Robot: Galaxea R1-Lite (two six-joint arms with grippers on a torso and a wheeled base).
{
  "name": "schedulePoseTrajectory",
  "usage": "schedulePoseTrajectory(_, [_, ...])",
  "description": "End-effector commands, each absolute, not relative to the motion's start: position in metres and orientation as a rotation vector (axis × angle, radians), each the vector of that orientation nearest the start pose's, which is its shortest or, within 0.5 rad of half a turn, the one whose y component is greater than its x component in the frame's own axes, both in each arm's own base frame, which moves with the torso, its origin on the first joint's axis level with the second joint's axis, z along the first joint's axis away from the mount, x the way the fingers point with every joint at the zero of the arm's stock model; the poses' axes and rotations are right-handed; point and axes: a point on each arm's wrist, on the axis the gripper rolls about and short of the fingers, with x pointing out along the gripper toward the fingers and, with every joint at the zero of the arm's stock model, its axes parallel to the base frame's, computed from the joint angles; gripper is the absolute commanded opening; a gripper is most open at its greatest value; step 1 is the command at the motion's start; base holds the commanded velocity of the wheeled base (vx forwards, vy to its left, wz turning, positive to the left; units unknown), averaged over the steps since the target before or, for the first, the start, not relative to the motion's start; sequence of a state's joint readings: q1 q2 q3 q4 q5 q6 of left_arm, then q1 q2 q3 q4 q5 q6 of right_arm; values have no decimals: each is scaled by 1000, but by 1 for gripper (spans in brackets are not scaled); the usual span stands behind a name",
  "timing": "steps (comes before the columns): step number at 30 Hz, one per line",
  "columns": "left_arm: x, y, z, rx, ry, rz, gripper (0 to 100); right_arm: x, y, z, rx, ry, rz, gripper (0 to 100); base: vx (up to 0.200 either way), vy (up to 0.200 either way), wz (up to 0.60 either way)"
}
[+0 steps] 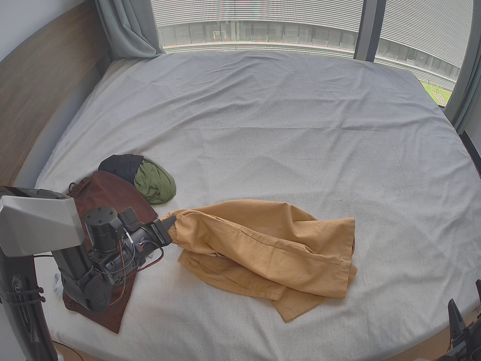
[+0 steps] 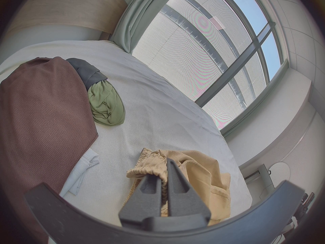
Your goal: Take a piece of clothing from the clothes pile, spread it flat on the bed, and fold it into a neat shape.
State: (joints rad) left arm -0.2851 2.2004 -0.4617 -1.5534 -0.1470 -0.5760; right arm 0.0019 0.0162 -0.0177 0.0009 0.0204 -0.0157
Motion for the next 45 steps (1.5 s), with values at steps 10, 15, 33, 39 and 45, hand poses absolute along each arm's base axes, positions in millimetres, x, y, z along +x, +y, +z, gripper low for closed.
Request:
schedulePoseTrajectory(10, [310,-92,41,-554,290,-359,0,-17,0,141,-35,-175,20,100,0,0,0])
schedulePoseTrajectory(15, [312,-93,42,-556,282,-361,0,-3,0,141,21,-70,94,100,0,0,0])
schedulePoseTrajectory(33, [313,-94,48,-556,259,-370,0,66,8,171,36,227,226,100,0,0,0])
schedulePoseTrajectory(39, [312,-93,51,-557,250,-373,0,87,10,173,40,293,253,100,0,0,0])
schedulePoseTrajectory(45, [313,-93,52,-557,247,-374,0,99,12,172,42,320,285,100,0,0,0])
